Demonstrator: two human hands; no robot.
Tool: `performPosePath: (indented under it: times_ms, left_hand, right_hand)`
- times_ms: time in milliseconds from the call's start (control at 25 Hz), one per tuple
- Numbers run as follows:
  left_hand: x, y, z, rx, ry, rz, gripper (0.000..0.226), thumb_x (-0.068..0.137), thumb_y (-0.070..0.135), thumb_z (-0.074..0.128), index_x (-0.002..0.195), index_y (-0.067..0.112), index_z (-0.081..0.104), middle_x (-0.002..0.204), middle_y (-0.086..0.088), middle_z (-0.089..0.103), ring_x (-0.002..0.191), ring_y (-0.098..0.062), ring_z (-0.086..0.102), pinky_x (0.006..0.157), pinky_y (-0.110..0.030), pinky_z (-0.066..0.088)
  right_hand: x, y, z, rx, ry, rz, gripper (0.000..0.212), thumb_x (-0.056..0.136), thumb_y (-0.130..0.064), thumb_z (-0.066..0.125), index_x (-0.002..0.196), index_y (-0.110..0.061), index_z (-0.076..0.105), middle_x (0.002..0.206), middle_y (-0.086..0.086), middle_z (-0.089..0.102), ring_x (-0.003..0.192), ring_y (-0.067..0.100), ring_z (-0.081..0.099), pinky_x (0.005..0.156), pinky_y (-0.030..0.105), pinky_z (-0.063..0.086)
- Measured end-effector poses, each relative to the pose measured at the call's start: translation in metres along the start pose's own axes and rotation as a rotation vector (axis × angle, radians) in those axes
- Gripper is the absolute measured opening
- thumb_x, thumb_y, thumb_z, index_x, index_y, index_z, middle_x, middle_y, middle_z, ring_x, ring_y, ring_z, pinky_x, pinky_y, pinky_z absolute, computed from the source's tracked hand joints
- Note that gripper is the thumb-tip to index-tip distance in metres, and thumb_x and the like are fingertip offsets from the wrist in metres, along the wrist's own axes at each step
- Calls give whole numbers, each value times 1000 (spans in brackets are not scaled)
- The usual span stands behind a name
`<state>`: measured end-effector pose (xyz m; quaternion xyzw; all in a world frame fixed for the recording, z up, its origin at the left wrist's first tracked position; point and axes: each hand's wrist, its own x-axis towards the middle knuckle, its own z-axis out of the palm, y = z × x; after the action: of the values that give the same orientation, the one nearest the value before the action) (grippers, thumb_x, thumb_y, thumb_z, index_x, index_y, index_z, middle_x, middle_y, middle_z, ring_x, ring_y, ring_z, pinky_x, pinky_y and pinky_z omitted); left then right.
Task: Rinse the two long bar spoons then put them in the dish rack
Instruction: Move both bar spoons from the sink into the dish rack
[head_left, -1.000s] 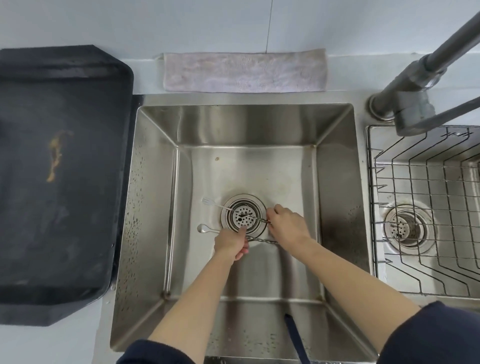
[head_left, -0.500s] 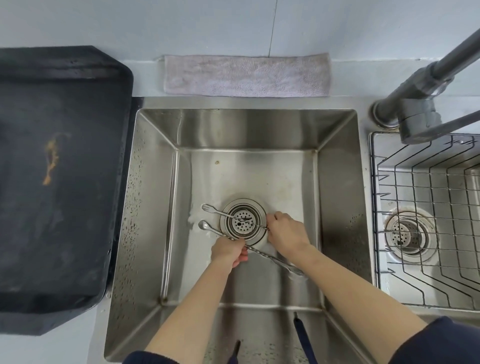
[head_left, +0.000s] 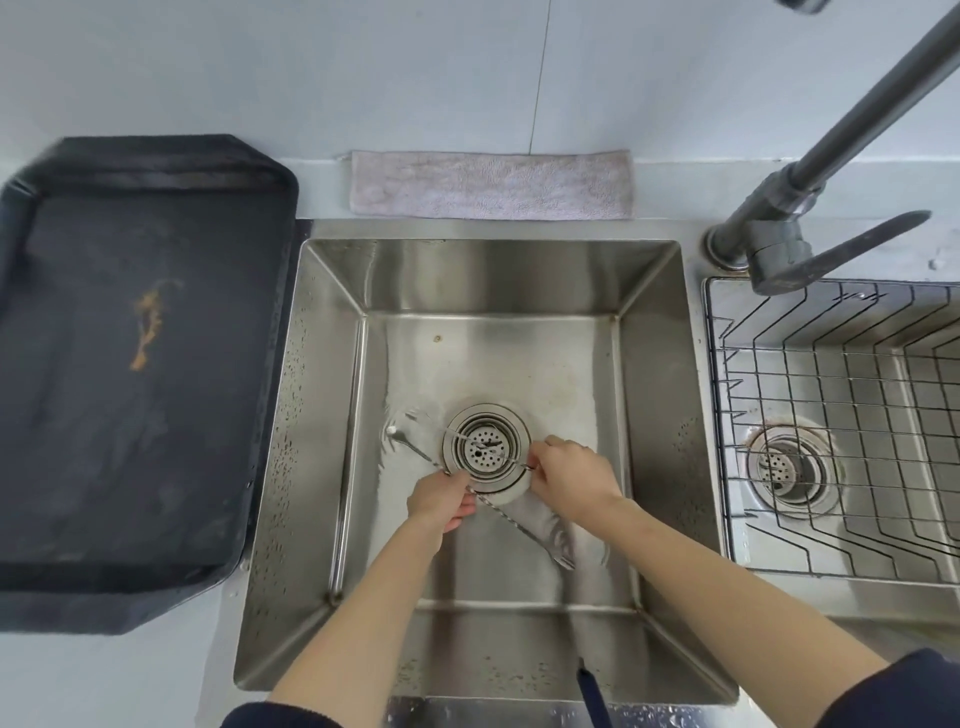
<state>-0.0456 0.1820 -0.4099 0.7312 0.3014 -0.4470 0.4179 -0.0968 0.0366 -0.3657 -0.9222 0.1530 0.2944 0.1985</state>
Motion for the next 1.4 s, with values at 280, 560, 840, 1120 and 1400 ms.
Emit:
performPosePath:
  times_ms: [280,560,840,1120,1400]
  left_hand:
    - [-28,16,-13,-210,-21,110,21,89,8,41,69,7,46,66,-13,60,31,-12,59,38,-16,48]
    - [-59,30,-17,-163,-25,306,17,89,14,45,74,9,49,70,-9,57,32,-6,60,41,-18,53]
    - [-103,32,-12,-102,-89,429,24,91,13,50,67,10,47,66,-8,50,37,-9,60,39,-17,53]
    - [-125,32,11,-17,-99,533,14,90,10,53,76,10,53,64,-6,48,25,-3,52,33,-14,47]
    - [-142,38,47,15,-118,571,19,91,12,51,72,13,52,60,-5,46,24,-1,47,33,-11,43]
  right_hand:
    - [-19,-10,-19,215,84,0,29,90,-16,43,114,-15,58,119,7,59,109,32,55,87,37,46]
    - [-46,-8,-47,331,236,-146,24,88,-13,50,108,-6,62,110,13,62,97,28,60,87,36,48]
    - [-83,17,-73,406,463,-183,16,88,-17,58,98,-7,65,84,-2,53,79,14,50,81,34,47]
    - [-121,66,-85,377,606,-125,15,88,-15,57,96,-7,68,88,6,60,79,15,51,74,25,41]
    - [-152,135,-91,309,716,-84,16,89,-16,57,95,-7,68,85,-3,51,75,15,49,70,25,39]
